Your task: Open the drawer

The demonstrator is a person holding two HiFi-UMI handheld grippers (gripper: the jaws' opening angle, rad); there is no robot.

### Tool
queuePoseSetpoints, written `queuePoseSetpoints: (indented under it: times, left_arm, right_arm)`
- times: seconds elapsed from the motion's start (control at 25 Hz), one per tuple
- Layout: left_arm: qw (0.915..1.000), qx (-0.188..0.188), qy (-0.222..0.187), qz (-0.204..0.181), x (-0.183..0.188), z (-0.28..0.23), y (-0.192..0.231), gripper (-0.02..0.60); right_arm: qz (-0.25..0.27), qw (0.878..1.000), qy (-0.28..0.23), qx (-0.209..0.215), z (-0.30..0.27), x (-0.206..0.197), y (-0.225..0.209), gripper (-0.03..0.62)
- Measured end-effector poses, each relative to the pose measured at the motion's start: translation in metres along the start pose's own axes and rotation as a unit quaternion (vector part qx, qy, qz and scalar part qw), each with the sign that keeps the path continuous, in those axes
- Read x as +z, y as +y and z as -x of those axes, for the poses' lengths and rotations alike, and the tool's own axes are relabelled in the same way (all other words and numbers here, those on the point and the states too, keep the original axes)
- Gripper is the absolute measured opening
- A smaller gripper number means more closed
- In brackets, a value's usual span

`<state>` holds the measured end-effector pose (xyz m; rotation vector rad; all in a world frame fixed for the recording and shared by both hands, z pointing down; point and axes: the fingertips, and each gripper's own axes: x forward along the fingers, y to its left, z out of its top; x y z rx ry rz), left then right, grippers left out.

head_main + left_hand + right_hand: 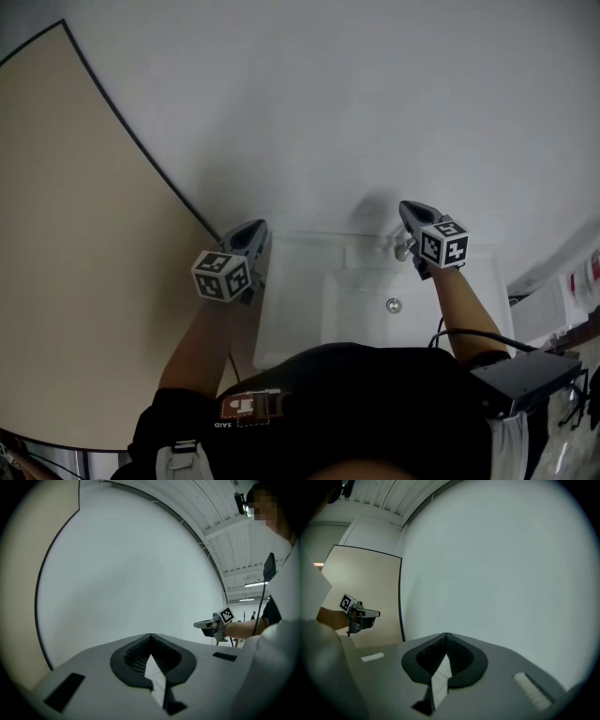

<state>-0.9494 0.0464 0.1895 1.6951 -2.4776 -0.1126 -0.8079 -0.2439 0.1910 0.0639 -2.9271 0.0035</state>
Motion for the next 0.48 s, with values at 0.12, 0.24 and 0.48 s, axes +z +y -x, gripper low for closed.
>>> queuePoseSetpoints:
  times: [0.12, 0.24, 0.48]
  left_arm:
    - [0.9998, -0.002, -0.017, -0.007, -0.002, 0.02, -0.008, -0.005]
    - [0.9997, -0.005, -0.021, -0.008, -0.007, 0.025, -0.009, -0.005]
    - [0.9999, -0.008, -0.01, -0.006, 0.0, 0.006, -0.005, -0.004]
  right_arm:
    - [0.012, 1.0, -0.013, -0.003, 0.017, 0.001, 0.015, -0.002]
    - [0.015, 1.0, -0.015, -0.007, 0.02, -0.001, 0.019, -0.002]
    - [0.003, 1.0, -0.006, -0.012, 0.011, 0.001, 0.002, -0.002]
